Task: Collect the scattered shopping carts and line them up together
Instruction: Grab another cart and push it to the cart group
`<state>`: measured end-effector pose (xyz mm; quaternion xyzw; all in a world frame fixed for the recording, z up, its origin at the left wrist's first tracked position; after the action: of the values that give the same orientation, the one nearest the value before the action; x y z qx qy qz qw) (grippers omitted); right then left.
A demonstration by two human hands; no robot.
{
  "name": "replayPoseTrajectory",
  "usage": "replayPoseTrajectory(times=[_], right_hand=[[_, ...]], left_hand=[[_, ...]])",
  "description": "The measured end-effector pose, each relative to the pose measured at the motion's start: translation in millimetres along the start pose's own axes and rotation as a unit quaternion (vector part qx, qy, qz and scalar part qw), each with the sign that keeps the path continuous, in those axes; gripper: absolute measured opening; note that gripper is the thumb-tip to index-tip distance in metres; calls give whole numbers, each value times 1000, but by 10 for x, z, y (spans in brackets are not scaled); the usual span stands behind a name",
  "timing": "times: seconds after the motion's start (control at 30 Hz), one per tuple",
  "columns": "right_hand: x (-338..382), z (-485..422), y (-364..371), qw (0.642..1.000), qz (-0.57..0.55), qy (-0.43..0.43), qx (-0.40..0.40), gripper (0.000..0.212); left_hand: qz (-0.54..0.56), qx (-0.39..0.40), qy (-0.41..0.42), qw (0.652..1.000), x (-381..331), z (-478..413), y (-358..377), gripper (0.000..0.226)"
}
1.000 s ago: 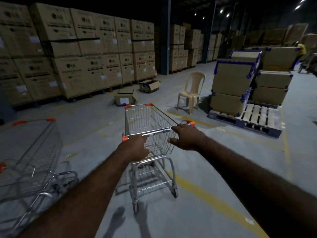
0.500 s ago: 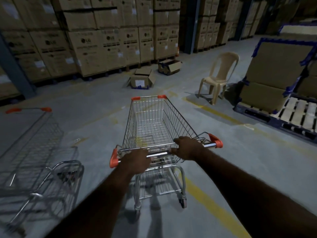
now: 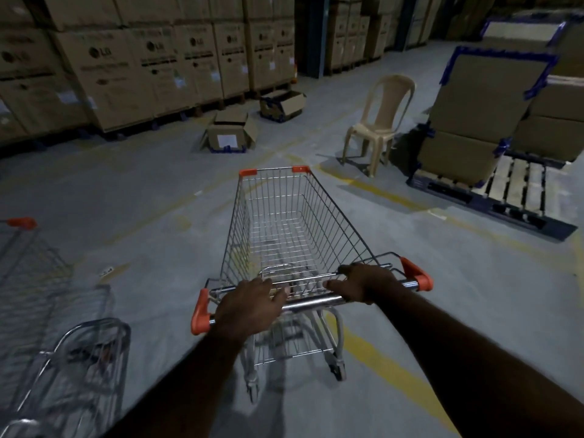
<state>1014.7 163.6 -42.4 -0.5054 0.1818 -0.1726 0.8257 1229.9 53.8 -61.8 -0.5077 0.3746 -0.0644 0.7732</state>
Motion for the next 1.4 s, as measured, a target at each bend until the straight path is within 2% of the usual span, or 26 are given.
replayPoseTrajectory(times=[0.43, 0.63, 0.97, 1.27, 1.4], right_hand=[[42, -97, -2, 994, -62, 93, 13, 91], [-45, 57, 62, 985, -105, 134, -2, 83], [-445, 560, 340, 963, -151, 222, 17, 78], [-874, 1119, 757, 926, -199, 319, 20, 90], [-1035, 1388, 943, 912, -209, 353, 21, 90]], left_hand=[[-37, 48, 107, 992, 2, -652, -255, 62], [-63, 74, 142, 985, -105, -860, -192, 73], [-75, 123, 215, 966, -653, -886, 131, 67], [-77, 158, 294, 939, -1300, -705, 490, 56], [-77, 183, 320, 926, -1553, -624, 688, 58]])
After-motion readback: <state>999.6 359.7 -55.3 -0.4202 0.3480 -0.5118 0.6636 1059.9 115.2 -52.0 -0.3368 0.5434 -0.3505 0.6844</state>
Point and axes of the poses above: each hand's wrist, its own z-axis away from the middle knuckle, its own y-axis out of the palm, x = y × z, the point moved 5 cm from there along -z, towards the middle knuckle, and after that the axes turned 15 degrees about z, right-handed, at the moved point
